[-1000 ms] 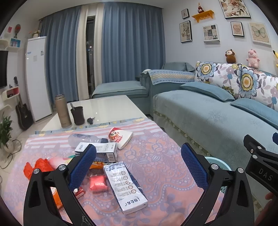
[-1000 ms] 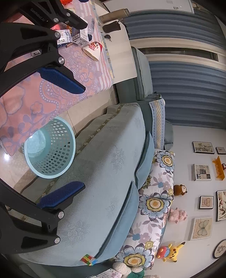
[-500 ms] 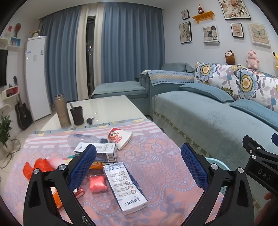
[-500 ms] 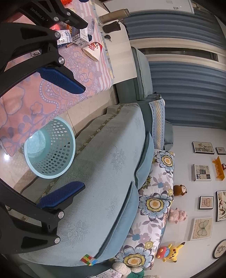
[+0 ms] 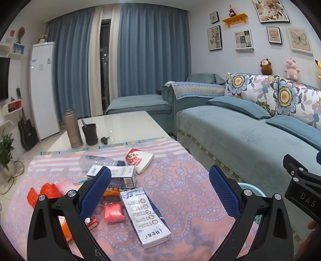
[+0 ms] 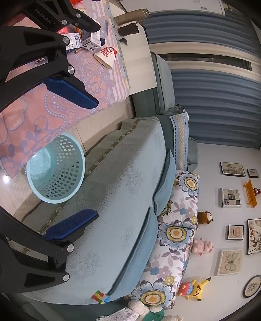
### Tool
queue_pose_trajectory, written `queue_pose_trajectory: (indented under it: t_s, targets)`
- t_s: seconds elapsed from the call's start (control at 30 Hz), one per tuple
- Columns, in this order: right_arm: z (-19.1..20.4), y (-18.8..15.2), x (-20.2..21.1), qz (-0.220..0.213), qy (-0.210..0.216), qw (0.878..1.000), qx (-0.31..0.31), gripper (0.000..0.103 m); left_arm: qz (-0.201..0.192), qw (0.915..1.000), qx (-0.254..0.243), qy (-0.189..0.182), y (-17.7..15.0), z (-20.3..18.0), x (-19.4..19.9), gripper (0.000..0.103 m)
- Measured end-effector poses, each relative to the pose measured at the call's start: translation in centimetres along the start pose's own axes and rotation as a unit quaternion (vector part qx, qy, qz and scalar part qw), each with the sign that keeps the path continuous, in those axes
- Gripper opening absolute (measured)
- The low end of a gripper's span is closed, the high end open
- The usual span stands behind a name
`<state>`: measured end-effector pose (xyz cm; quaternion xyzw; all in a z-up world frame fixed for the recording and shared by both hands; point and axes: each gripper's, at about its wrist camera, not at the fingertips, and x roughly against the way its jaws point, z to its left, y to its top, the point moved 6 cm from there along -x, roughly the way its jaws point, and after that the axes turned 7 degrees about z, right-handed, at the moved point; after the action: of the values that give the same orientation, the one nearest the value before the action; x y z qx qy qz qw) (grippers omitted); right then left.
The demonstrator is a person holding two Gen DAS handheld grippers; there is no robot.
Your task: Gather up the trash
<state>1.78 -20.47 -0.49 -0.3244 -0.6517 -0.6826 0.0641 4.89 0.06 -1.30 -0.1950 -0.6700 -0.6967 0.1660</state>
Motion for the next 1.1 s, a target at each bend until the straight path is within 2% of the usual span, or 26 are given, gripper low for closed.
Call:
queue_pose_trajectory:
  t_s: [0.27, 0.37, 0.47, 0.57, 0.73, 0.77, 0.9, 1.03, 1.07, 1.1]
  targets:
    - [0.2, 0.0, 0.2, -0.001, -0.001, 1.000, 0.002, 0.096, -0.001, 1.0000, 0.003, -0.001, 0.1, 0.1, 0.0, 0.095]
    - [0.7, -0.1, 0.4, 0.005, 0.011, 1.000, -0.004, 0.094, 0.001, 1.0000, 0.007, -0.001, 0.2, 0.3, 0.1, 0.095]
    - [1.9, 0.0, 0.5, 0.006, 0.021, 1.000, 0.004, 0.087, 0.002, 0.9998, 0.020, -0.006, 0.7, 0.9, 0.2, 0.095]
    - [3.4, 0.1, 0.9, 0.008, 0.050, 0.999, 0.016, 0.076, 0.002, 0.9994, 0.031, -0.015, 1.0, 2.2, 0.7, 0.094]
    - [6.2, 0.1, 0.8, 0.021, 0.102, 0.993, 0.047, 0.050, 0.010, 0.9989, 0.045, 0.010, 0.6, 6.5, 1.9, 0.094]
    - [6.9, 0.0, 0.6, 0.029, 0.114, 0.992, 0.052, 0.048, 0.015, 0.9985, 0.048, 0.020, 0.3, 7.9, 2.1, 0.094]
    - [10.7, -0.6, 0.0, 0.043, 0.165, 0.981, 0.090, 0.048, 0.038, 0.9955, 0.072, 0.049, -0.9, 13.0, 2.6, 0.094]
    - [14.8, -1.8, -0.5, 0.048, 0.194, 0.970, 0.139, 0.049, 0.060, 0.9897, 0.107, 0.073, -2.4, 18.6, 2.6, 0.092]
    - [15.7, -2.2, -0.6, 0.052, 0.201, 0.967, 0.150, 0.050, 0.067, 0.9885, 0.114, 0.074, -2.8, 19.6, 2.5, 0.092]
    - [17.0, -2.7, -0.8, 0.058, 0.212, 0.962, 0.165, 0.057, 0.076, 0.9873, 0.119, 0.073, -3.3, 20.5, 2.3, 0.091]
